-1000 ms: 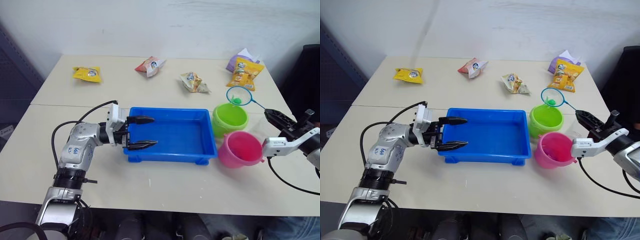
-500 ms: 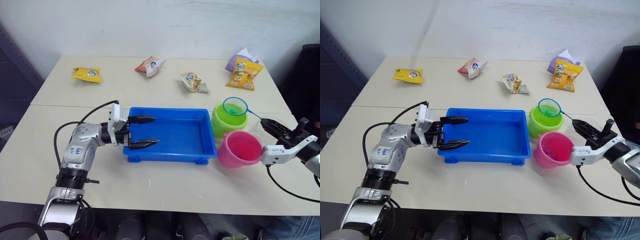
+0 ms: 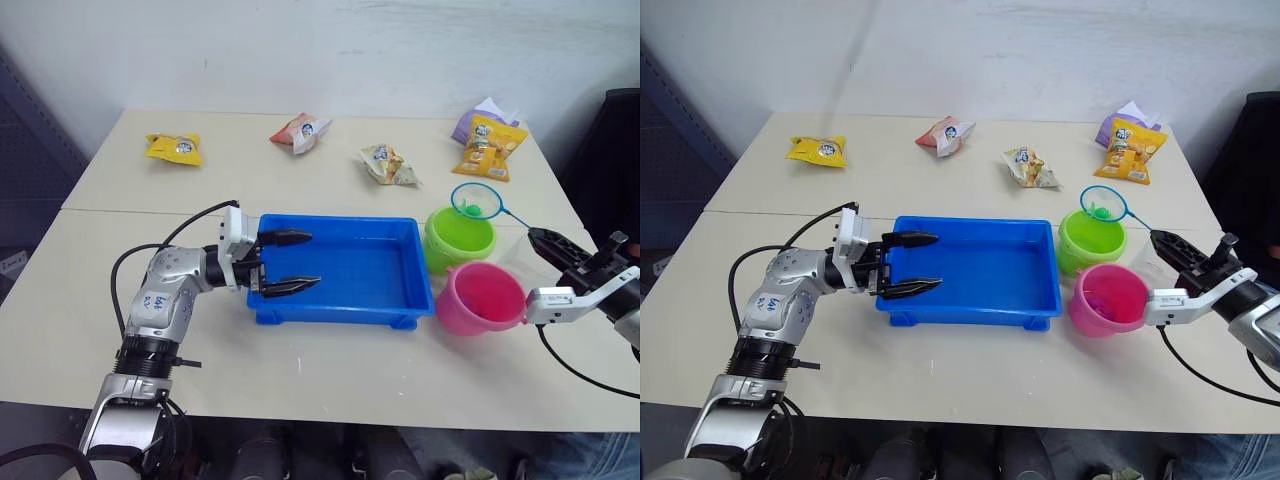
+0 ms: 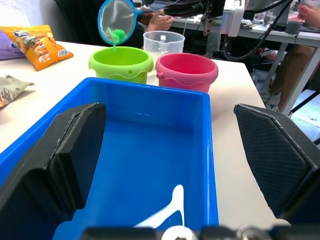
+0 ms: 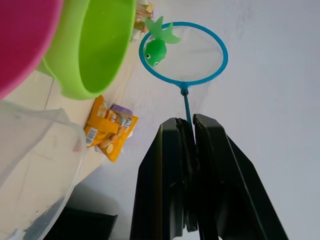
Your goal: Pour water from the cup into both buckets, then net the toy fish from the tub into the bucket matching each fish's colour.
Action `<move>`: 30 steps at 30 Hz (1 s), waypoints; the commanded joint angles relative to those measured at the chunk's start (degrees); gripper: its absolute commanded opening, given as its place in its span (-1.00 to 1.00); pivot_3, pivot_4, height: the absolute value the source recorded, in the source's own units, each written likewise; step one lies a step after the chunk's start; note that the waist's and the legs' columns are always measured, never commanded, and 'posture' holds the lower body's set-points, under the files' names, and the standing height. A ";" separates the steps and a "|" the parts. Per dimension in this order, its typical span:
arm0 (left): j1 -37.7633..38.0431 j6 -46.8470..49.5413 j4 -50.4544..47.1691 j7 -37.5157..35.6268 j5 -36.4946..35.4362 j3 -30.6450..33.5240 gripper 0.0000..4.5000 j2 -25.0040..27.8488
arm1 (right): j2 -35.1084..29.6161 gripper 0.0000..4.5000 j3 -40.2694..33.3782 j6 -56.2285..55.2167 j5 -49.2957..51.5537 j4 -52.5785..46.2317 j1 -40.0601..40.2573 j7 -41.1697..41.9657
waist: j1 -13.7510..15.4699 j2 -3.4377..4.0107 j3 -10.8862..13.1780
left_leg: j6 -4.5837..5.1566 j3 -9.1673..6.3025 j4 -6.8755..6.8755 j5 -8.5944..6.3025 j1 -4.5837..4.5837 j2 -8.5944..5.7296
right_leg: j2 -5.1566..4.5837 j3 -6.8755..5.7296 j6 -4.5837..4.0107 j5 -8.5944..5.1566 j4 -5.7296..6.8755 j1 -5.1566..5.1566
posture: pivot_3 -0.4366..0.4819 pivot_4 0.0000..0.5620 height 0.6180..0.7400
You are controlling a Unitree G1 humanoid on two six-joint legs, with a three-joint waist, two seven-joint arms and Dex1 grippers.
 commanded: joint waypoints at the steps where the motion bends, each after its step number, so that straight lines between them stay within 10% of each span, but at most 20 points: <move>1: -0.60 -0.72 -0.88 0.46 -0.03 0.49 0.96 -0.34 | 1.11 -1.00 1.09 2.78 -0.17 3.70 -1.76 -0.93 | 0.01 0.00 0.00 | 0.00 0.00 0.00 0.00 0.00 0.00 | 0.00 0.00 0.00 0.00 0.00 0.00 | -0.05 -0.47 0.97; 30: -0.83 -0.96 -0.82 0.96 0.00 0.78 0.96 -0.25 | 1.43 -1.00 -0.75 3.50 5.47 3.94 1.53 2.49 | -0.02 0.03 0.01 | 0.00 0.00 0.01 0.01 0.01 -0.01 | 0.00 0.00 0.00 -0.01 0.04 0.00 | -0.05 -0.47 0.97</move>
